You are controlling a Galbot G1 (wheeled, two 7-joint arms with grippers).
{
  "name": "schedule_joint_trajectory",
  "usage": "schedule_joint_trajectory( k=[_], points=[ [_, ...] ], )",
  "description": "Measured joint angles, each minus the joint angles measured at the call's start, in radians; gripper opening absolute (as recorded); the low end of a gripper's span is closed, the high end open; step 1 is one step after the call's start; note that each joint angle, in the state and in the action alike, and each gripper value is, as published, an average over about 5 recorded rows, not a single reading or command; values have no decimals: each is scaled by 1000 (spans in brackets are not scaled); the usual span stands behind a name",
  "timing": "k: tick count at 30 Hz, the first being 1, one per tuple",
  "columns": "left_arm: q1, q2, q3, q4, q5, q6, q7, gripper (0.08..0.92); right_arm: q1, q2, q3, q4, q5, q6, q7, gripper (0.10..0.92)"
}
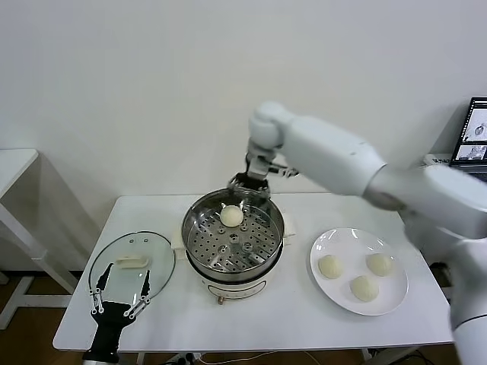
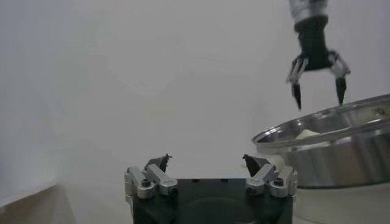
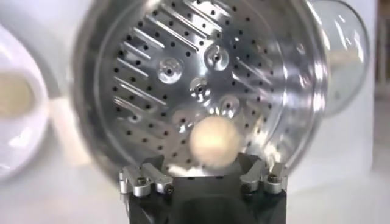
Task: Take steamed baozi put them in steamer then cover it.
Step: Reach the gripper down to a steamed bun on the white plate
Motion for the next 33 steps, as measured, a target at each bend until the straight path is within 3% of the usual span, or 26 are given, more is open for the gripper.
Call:
schedule_joint_trajectory(
  k=[7,15,33],
  points=[
    [-2,0,7,1,4,2,0,823,39,-187,-159,52,191,-214,24,823],
    [-10,-10,8,2,10,6,-3,823,-29,-341,-271,108,291,-367,124,823],
    [-12,-22,-6,12,15,5,-5,823,-216,-401,-297,92,336,-485,288,823]
  ],
)
